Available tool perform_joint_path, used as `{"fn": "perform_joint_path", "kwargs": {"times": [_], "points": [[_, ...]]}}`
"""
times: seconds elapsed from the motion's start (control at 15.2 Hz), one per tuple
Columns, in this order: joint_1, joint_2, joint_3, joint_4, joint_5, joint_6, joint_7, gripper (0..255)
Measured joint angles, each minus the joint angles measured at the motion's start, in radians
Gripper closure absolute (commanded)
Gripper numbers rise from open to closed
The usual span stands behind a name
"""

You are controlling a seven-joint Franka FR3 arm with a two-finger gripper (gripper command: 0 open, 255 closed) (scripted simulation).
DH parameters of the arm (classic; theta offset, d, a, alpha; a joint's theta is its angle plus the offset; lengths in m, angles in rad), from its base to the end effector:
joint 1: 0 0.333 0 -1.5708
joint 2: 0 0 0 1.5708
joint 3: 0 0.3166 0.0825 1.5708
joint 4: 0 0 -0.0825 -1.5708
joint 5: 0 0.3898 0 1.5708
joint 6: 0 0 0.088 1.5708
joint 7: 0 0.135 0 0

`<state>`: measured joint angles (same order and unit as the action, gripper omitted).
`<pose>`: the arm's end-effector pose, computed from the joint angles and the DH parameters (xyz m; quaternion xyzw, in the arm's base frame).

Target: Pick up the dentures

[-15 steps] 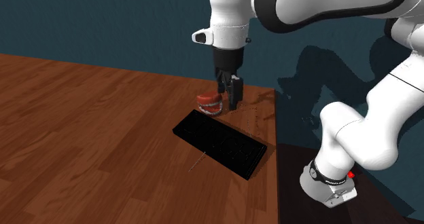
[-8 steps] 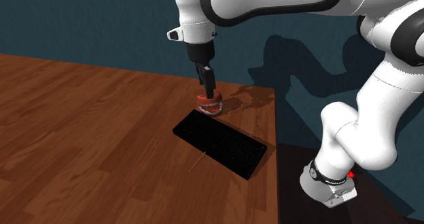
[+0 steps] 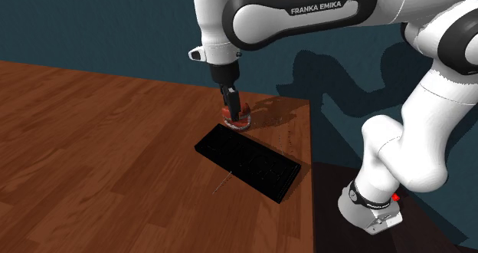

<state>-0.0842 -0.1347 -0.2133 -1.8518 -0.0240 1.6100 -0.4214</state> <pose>0.4858 -0.1573 0.5373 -0.9964 -0.0647 0.0507 0.0214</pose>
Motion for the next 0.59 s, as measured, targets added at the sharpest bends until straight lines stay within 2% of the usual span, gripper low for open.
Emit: {"fn": "perform_joint_path", "kwargs": {"times": [0.07, 0.59], "points": [[0.000, 0.000, 0.000, -0.005, 0.000, 0.005, 0.000, 255], [0.000, -0.001, 0.001, -0.009, 0.001, 0.011, 0.000, 255]]}}
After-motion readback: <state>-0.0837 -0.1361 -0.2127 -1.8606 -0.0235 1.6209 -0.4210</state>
